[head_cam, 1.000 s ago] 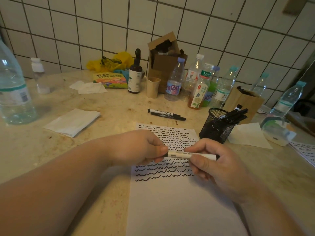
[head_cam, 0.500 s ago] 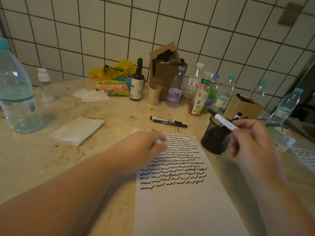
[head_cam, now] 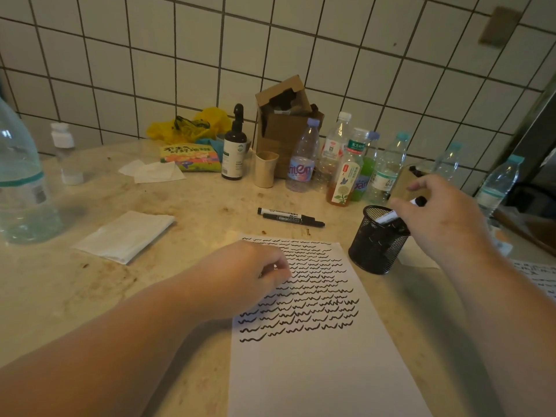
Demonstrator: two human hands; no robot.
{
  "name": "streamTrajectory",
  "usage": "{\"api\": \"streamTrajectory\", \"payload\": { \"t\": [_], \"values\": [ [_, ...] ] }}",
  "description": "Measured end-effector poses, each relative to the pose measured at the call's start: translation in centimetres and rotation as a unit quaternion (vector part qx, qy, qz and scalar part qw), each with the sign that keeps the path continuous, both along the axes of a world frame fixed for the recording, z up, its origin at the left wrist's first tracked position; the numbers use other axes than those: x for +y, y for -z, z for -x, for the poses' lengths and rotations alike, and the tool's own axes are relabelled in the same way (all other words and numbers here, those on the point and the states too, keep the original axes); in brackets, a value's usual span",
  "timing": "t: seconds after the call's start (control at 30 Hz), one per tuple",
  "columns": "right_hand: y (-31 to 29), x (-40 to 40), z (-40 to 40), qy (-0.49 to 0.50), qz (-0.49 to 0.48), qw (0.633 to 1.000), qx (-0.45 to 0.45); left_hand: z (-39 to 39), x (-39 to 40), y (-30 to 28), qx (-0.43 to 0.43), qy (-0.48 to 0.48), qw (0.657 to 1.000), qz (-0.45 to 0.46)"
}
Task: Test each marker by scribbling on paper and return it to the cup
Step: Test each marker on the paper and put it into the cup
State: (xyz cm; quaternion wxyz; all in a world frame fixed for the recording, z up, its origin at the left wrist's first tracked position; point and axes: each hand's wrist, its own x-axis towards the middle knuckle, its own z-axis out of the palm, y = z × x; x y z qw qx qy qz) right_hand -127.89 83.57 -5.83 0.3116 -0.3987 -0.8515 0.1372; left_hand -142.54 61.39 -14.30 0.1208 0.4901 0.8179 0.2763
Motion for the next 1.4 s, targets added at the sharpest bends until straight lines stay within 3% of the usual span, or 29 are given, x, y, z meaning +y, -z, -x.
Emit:
{"api": "streamTrajectory", "payload": {
  "t": [0.13, 0.3, 0.43, 0.57, 0.73, 0.83, 1.1, 1.4],
  "values": [
    [-0.6, -0.8, 0.4, 0.015, -0.099, 0.995, 0.007, 0.0, 0.3, 0.0, 0.018, 0.004, 1.0, 0.006],
    [-1.0, -0.7, 2.0, 0.041, -0.113, 0.983, -0.136, -0.1, 0.4, -0.1, 0.049, 0.013, 0.999, 0.012],
    [-1.6, -3.0, 3.5, -0.018, -0.165, 0.978, -0.126, 0.0, 0.6, -0.1, 0.059, 0.015, 0.998, 0.012],
    [0.9, -3.7, 9.6, -0.156, -0.103, 0.964, -0.186, 0.0, 0.8, -0.1, 0.061, 0.01, 0.998, 0.023],
    [5.7, -1.4, 14.9, -0.184, -0.054, 0.927, -0.321, 0.3, 0.7, 0.0, 0.073, 0.011, 0.997, 0.019],
    [6.8, -0.6, 15.6, -0.179, -0.008, 0.93, -0.322, 0.3, 0.7, 0.0, 0.075, 0.016, 0.997, 0.02],
    [8.1, -0.4, 15.6, -0.173, -0.01, 0.943, -0.285, 0.3, 0.8, -0.1, 0.092, 0.03, 0.995, 0.021],
    [6.6, -2.1, 12.0, -0.188, 0.038, 0.968, -0.163, 0.7, 0.6, 0.1, 0.065, 0.013, 0.997, 0.024]
  ]
}}
